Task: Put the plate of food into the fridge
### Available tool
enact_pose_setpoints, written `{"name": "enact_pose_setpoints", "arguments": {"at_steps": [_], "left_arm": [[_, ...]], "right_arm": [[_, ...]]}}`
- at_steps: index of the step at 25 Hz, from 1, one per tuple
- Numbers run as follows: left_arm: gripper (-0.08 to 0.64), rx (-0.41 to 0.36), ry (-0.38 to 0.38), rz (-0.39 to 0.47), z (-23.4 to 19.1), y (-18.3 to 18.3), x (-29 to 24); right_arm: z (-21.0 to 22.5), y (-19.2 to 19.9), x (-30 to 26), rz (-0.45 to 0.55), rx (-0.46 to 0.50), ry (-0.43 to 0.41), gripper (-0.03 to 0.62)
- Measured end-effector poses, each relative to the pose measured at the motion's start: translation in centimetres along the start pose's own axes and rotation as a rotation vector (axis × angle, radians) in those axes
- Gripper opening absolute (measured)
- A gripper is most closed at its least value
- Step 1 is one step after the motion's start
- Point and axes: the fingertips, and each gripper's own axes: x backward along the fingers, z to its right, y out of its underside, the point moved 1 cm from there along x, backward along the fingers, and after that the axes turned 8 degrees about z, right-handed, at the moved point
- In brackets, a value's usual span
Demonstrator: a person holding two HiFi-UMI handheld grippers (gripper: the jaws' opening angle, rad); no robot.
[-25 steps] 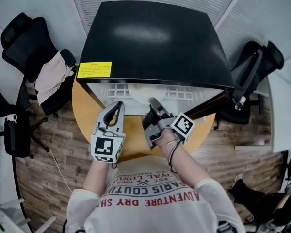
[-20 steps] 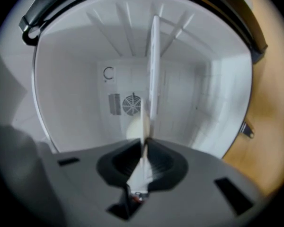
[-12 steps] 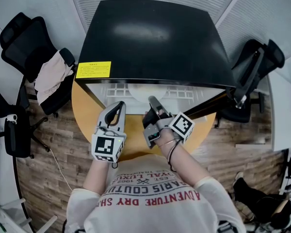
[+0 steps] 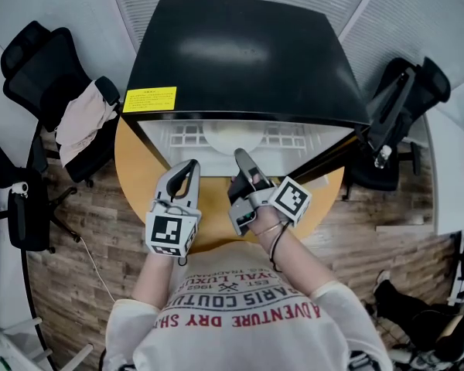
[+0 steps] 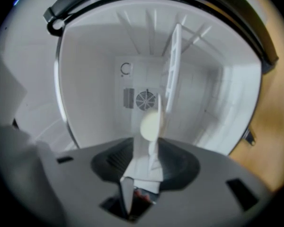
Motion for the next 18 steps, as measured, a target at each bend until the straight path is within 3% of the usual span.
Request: {"name": "enact_pose_setpoints", "arguments": {"at_steps": [3,4,5,7,9,14,18], "left_arm": [[0.032,0.004,0.008,-0.005,0.6,0.2,0.5],[0.032,0.007,0.010,-0.006,0.8,0.3,0.6],[0.034,0.008,0.014,-0.008,1.0,0.3,0.7],[0.032,0.010,0.020,-0.010,1.3,0.4,0.7],[0.032,0.010,0.027,-0.011,1.6,0.4,0.8],[0.032,0.012,0.040,-0.016,2.3,0.5,0.8],[0.032,0.010,0.048,-0.019,2.6,0.6,0.8]], "right_arm": [[-0.3,0.3,1.6,-0.013,0.092,-0.007,0.145],[-0.2,0.3,2.1,-0.017,0.133,0.000,0.067],[-0.1,0.3,2.7,-0.022,0.173,0.009,0.040],[-0.1,0.4,3.4,-0.037,0.230,0.006,0.034],[-1.0,0.8,3.6,-0.053,0.324,-0.053,0.029],[-2.7,0.7,4.5,-0.047,0.846,-0.133,0.028],[-4.3,0.8,5.0,-0.026,1.076,-0.177,0.028]]}}
